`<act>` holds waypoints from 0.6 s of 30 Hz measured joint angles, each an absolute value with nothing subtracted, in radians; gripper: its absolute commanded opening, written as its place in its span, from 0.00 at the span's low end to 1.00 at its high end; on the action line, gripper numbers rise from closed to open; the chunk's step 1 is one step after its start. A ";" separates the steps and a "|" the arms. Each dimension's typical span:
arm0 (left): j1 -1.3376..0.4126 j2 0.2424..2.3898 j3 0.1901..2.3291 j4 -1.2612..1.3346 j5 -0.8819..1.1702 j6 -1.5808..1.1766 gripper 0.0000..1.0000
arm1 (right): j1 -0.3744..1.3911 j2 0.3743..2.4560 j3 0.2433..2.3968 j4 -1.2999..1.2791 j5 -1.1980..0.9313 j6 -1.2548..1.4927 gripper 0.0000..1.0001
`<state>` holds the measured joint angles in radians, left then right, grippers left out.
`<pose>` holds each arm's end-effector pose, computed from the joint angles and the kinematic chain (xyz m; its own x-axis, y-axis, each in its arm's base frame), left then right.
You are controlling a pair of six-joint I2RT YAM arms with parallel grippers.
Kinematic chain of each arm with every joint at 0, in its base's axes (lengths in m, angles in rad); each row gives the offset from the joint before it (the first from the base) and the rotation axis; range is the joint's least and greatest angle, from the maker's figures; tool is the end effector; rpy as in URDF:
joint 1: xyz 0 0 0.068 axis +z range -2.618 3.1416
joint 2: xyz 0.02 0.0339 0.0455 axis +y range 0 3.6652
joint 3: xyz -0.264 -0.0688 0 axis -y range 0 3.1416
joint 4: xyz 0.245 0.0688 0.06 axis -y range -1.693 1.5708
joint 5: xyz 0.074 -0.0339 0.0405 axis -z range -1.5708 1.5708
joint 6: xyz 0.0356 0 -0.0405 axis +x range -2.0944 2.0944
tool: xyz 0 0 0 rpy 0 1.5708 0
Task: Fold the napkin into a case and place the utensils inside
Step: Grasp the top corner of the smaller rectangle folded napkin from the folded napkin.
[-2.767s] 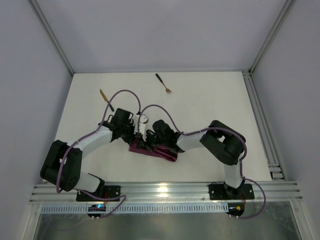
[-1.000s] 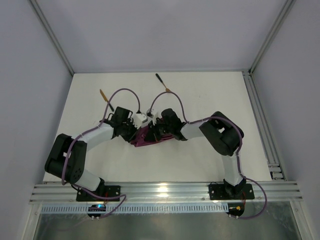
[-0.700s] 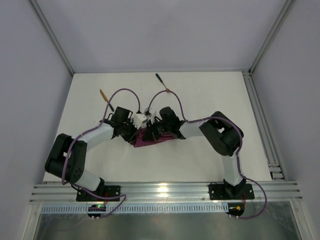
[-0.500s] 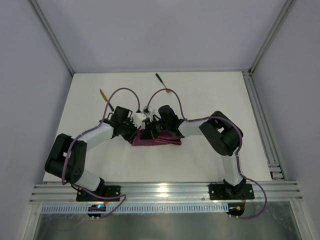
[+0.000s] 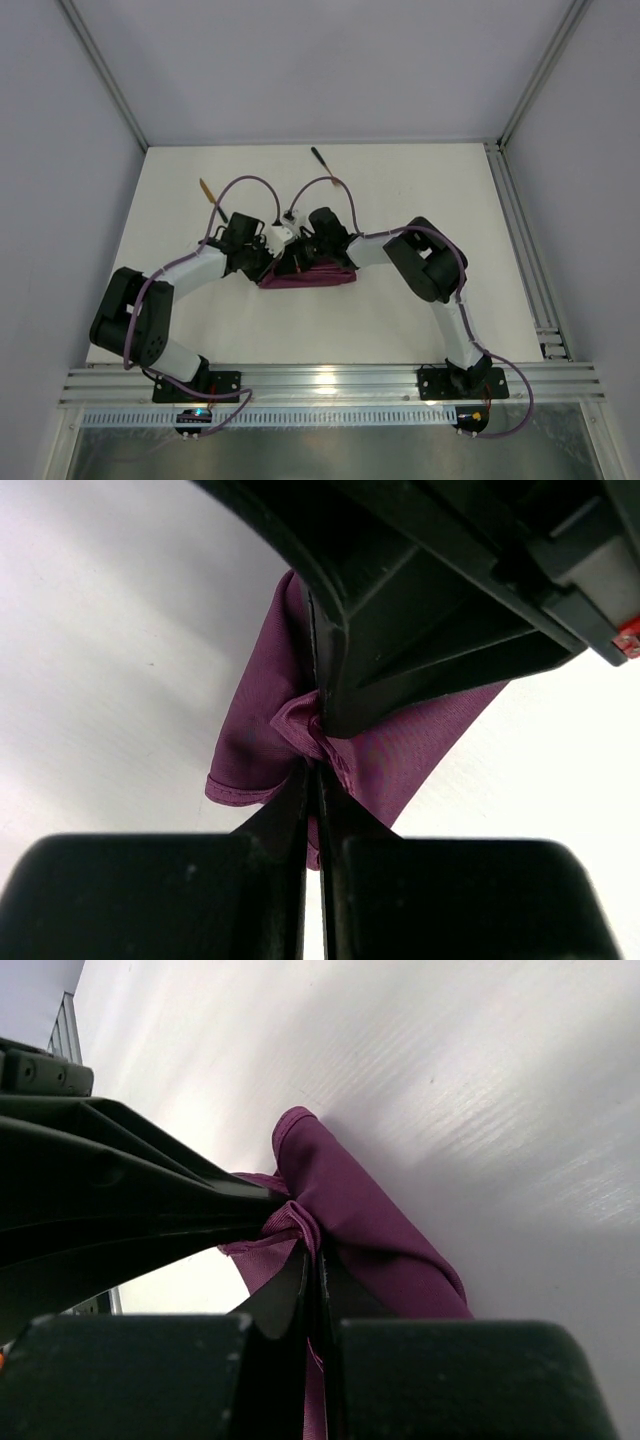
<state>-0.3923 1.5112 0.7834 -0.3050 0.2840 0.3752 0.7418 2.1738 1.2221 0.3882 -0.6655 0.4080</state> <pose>0.2573 -0.1172 0.1660 -0.5552 0.6104 -0.5649 0.7557 0.6539 -0.0361 0.3147 0.3182 0.1117 -0.7250 -0.2411 -0.6451 -0.6848 0.3518 0.6382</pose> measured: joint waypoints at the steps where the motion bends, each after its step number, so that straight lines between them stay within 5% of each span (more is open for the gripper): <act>1: -0.392 1.509 0.783 -0.306 0.284 0.375 0.00 | 0.740 2.178 1.223 0.388 -0.667 0.420 0.04; 18: -0.387 1.401 0.783 -0.326 0.309 0.347 0.00 | 0.733 2.223 1.281 0.379 -0.657 0.524 0.04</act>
